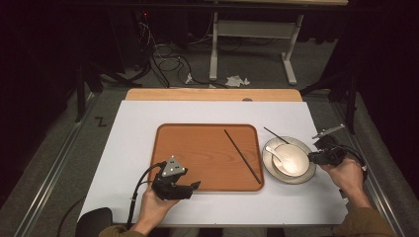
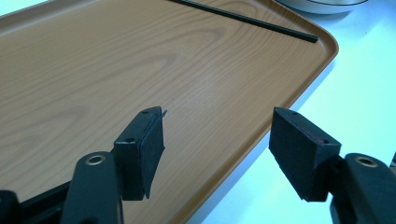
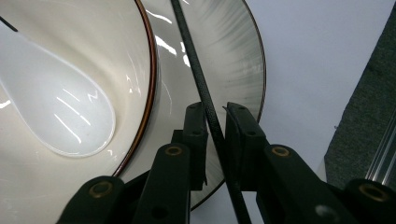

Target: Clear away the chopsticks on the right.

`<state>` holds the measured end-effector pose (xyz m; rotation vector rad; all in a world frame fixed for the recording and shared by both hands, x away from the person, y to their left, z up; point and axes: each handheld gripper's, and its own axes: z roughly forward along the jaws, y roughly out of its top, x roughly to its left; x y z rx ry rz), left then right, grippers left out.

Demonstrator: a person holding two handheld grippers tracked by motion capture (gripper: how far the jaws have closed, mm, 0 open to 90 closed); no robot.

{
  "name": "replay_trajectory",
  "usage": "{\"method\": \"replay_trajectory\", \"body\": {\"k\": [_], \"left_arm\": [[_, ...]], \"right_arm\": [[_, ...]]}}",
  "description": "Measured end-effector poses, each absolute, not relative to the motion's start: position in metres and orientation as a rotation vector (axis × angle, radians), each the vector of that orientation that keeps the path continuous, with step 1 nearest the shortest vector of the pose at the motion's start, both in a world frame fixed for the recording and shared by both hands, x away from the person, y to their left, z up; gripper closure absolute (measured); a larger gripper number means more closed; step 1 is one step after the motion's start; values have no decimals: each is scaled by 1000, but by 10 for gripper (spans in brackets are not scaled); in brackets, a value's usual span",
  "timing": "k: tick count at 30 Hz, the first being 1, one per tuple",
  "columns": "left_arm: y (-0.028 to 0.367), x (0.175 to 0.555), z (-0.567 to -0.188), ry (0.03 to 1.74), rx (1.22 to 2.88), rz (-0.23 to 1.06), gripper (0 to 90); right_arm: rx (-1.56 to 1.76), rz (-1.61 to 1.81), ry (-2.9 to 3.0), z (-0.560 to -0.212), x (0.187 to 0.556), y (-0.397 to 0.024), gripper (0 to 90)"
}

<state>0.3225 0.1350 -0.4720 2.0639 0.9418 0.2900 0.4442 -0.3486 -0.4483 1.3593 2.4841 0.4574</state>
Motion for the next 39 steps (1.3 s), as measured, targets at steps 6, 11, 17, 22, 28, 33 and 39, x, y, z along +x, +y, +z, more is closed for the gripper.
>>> {"method": "replay_trajectory", "body": {"k": [6,11,17,22,28,33,39], "left_arm": [[135,323,-472,941,2066,291,353],[135,323,-472,941,2067,289,353],[135,323,-472,942,2068,289,353],[135,323,-472,940,2069,290,353],[135,323,-472,939,2070,289,353],[135,323,-473,942,2071,290,353],[135,323,-472,941,2071,292,353]], "right_arm": [[1340,450,2491,-449,444,-348,841],[1339,458,2487,-450,443,-349,859],[1339,485,2472,-448,441,-350,867],[1334,529,2457,-441,438,-351,867],[1340,611,2413,-425,430,-353,867],[1329,661,2407,-414,425,-351,867],[1289,641,2423,-406,420,-338,867]]}}
